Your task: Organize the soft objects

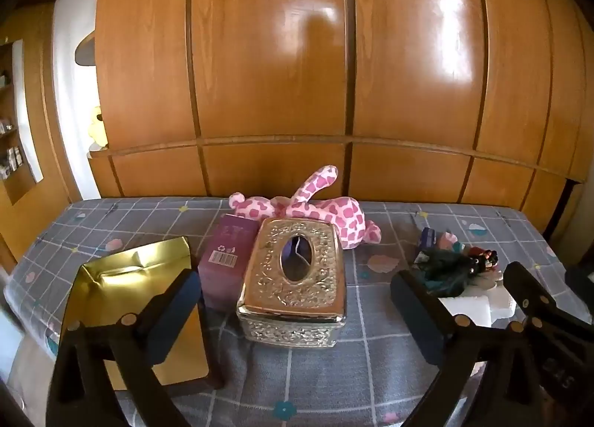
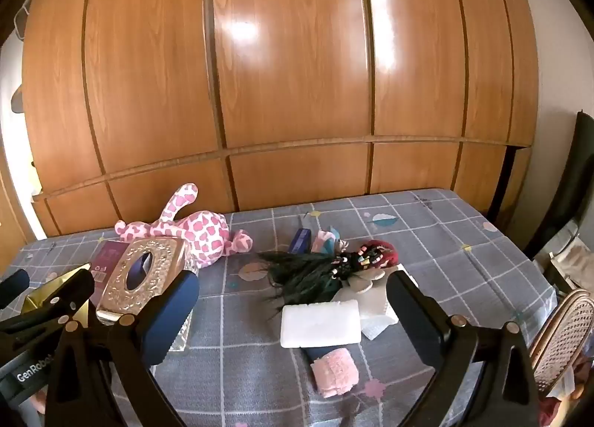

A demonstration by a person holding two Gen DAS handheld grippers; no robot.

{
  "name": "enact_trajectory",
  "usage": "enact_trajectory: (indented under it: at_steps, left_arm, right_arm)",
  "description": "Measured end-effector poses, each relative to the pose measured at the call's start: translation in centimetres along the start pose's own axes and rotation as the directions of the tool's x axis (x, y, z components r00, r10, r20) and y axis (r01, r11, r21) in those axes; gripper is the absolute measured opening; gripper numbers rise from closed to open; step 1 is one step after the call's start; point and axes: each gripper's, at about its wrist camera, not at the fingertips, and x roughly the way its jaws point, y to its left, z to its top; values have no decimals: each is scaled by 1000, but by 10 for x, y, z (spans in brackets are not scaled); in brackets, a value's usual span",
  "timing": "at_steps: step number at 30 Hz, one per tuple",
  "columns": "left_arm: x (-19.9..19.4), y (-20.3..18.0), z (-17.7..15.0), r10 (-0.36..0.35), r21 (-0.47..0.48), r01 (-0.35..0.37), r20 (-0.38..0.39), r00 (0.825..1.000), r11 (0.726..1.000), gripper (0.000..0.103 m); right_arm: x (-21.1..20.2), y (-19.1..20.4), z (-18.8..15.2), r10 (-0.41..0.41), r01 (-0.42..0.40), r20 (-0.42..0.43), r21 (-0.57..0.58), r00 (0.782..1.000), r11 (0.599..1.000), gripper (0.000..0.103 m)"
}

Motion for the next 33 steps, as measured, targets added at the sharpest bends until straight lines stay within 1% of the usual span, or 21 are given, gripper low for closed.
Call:
enact_trajectory:
  at_steps: [3,5,10,14,33]
  left_arm:
    - [0,0,0,-4,10,4,-7,1000,1000,102]
    - [0,1,-1,19,13,-19,-14,1000,1000,102]
    - [4,11,-5,12,-18,-12,-26,1000,1000,102]
    - [5,11,-10,16,-19,-17,-26,1000,1000,102]
    - [5,19,-12,23,-33,-24,-39,999,999,103]
  right_arm:
    - [1,1,0,0,0,1,1,1000,1000,103]
    - [1,0,0,1,-1,0,2,1000,1000,103]
    - [2,3,-2,9,-9,-5,-7,1000,1000,103]
    - [3,4,-3,7,-7,-8,-17,1000,1000,103]
    - [6,7,-4,13,-13,-19,-28,1000,1000,103]
